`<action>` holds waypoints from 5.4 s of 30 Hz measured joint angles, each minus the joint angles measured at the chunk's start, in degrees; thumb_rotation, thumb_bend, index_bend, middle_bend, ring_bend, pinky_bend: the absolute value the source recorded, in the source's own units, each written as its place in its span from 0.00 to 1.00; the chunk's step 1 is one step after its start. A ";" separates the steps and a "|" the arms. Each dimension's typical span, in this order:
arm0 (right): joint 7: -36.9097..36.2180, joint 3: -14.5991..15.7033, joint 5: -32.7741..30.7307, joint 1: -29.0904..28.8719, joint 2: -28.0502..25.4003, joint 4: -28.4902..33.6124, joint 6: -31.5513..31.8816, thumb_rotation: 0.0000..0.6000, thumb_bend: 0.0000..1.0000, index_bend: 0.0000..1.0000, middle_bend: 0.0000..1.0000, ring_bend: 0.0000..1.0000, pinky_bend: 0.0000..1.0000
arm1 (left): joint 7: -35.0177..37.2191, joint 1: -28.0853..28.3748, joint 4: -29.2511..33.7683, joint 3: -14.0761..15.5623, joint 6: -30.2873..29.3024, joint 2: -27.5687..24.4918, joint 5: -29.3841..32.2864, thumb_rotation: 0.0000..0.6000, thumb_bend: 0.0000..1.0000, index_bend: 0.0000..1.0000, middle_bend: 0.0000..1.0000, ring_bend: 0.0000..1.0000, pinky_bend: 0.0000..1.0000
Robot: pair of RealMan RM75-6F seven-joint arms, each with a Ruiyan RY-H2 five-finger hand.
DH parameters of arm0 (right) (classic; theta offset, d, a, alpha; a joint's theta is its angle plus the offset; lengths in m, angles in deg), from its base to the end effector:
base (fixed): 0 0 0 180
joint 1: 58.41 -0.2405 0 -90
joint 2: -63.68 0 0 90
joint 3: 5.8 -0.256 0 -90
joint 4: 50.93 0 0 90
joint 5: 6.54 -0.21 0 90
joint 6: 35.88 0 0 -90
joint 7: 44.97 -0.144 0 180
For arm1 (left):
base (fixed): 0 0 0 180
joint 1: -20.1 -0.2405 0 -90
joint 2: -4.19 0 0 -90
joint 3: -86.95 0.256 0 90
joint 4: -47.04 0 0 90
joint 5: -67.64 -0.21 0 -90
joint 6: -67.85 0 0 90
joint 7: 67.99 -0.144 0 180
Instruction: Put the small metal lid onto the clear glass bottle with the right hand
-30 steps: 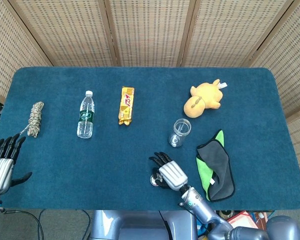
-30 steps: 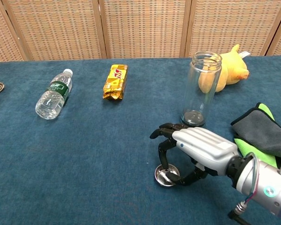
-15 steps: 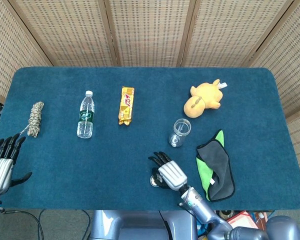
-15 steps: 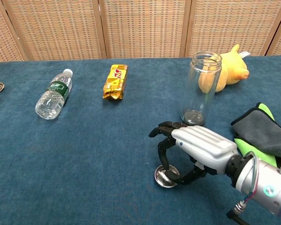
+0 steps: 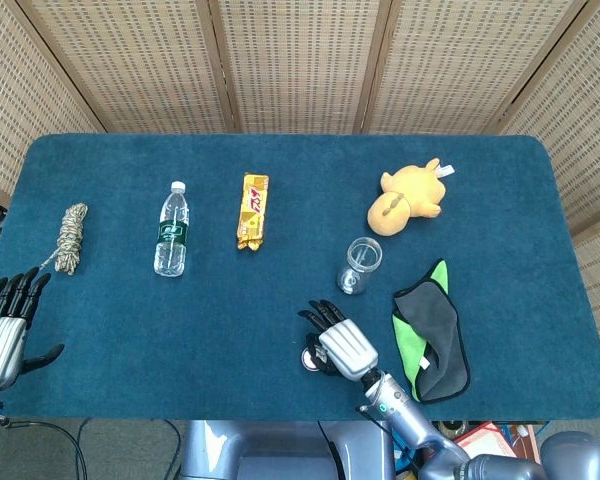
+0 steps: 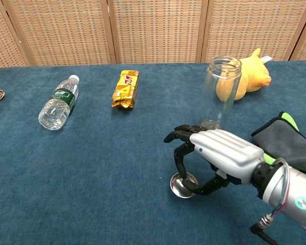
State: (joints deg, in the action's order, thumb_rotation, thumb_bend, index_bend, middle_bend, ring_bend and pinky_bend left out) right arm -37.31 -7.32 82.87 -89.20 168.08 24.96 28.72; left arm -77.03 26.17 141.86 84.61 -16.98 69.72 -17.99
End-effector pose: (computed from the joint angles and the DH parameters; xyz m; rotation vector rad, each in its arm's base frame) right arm -0.1436 -0.2451 -0.0915 1.9918 -0.9868 1.2029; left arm -0.2979 0.1845 0.1457 -1.4347 -0.8340 -0.8446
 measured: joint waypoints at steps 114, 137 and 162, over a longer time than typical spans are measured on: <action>24.77 -18.84 -29.05 -9.93 -24.15 23.81 3.09 1.00 0.52 0.63 0.22 0.00 0.15 | 0.73 0.45 1.27 -0.81 -1.64 -0.56 -1.62 1.00 0.18 0.00 0.00 0.00 0.00; 22.77 -17.10 -29.35 -10.73 -23.31 21.44 4.03 1.00 0.52 0.63 0.21 0.01 0.15 | 0.62 0.54 1.44 -0.64 -1.47 -0.45 -1.79 1.00 0.18 0.00 0.00 0.00 0.00; 23.98 -16.34 -29.69 -11.50 -23.21 22.62 5.44 1.00 0.33 0.61 0.16 0.01 0.15 | 1.00 0.58 1.41 -0.67 -1.47 -0.56 -1.75 1.00 0.18 0.00 0.00 0.00 0.00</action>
State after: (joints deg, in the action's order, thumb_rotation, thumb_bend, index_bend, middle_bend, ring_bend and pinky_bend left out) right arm -13.32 -23.66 53.18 -100.70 144.86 47.58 34.16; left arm -76.03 26.74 143.27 83.93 -18.45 69.16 -19.74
